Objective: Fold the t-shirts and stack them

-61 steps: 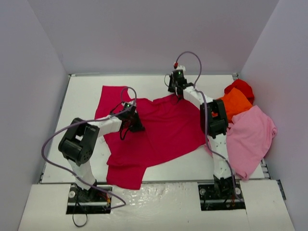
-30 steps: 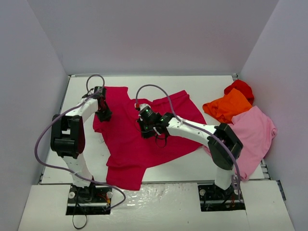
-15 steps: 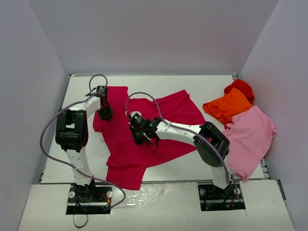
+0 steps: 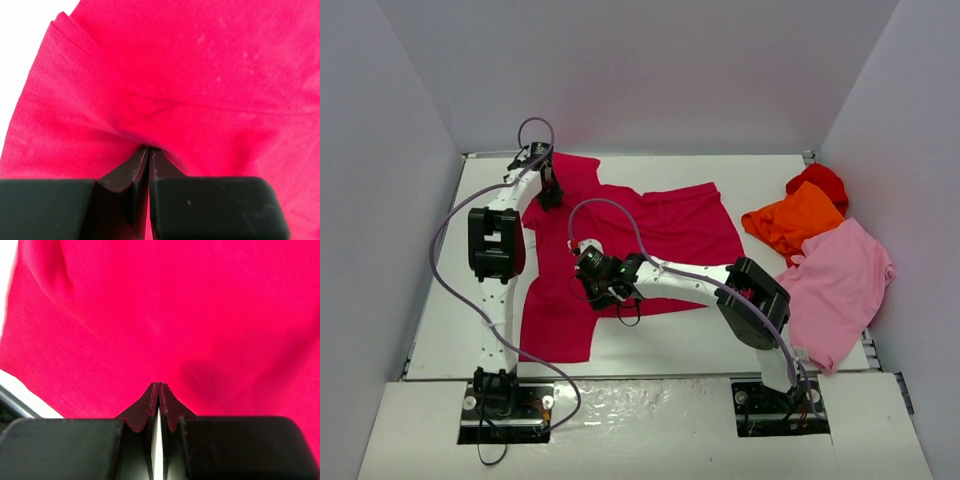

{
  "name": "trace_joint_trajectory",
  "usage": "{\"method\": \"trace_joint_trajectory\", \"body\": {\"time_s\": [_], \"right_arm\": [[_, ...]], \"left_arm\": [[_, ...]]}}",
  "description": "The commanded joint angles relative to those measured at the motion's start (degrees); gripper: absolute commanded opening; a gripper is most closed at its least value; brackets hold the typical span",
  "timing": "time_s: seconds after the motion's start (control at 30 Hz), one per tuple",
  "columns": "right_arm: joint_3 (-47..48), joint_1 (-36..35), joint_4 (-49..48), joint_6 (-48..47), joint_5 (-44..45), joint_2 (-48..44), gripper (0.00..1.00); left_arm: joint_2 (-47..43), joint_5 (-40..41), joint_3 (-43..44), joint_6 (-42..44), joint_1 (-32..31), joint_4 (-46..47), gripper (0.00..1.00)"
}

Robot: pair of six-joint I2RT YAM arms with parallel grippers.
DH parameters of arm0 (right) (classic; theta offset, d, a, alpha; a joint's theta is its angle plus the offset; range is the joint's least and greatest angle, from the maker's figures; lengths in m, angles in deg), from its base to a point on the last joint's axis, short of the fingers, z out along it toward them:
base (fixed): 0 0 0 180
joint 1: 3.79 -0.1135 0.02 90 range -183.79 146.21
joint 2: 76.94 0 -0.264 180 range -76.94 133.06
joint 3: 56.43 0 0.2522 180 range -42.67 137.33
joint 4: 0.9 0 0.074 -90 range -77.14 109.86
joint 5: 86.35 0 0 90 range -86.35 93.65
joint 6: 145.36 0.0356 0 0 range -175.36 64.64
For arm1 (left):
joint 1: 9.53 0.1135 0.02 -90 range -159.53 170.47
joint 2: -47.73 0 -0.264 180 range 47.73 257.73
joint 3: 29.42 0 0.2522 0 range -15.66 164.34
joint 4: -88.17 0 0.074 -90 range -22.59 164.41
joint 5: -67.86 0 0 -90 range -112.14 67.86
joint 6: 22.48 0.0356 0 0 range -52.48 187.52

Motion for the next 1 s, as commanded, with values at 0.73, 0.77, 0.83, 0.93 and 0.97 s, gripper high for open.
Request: {"method": "trace_joint_trajectory", "body": {"time_s": [0.73, 0.77, 0.83, 0.93, 0.97], "right_arm": [[0.3, 31.5, 1.9, -5.7, 16.7, -9.2, 0.00], [-0.7, 32.9, 1.9, -5.7, 16.4, -8.8, 0.00], [-1.5, 34.8, 1.7, -6.3, 17.0, -7.2, 0.00], [1.2, 36.3, 1.7, -8.3, 17.6, -3.7, 0.00], [2.4, 36.8, 1.7, -8.9, 17.6, -2.5, 0.00]], "left_arm": [[-34.3, 0.7, -20.7, 0.7, 2.9, -3.6, 0.21], [-36.6, -2.8, -27.8, -1.5, 2.6, 0.0, 0.19], [-38.9, -8.1, -39.0, -6.0, 1.9, 7.1, 0.14], [-37.6, -12.5, -45.5, -10.2, 0.9, 14.1, 0.10], [-37.0, -13.6, -46.9, -10.9, 0.5, 15.8, 0.09]]}}
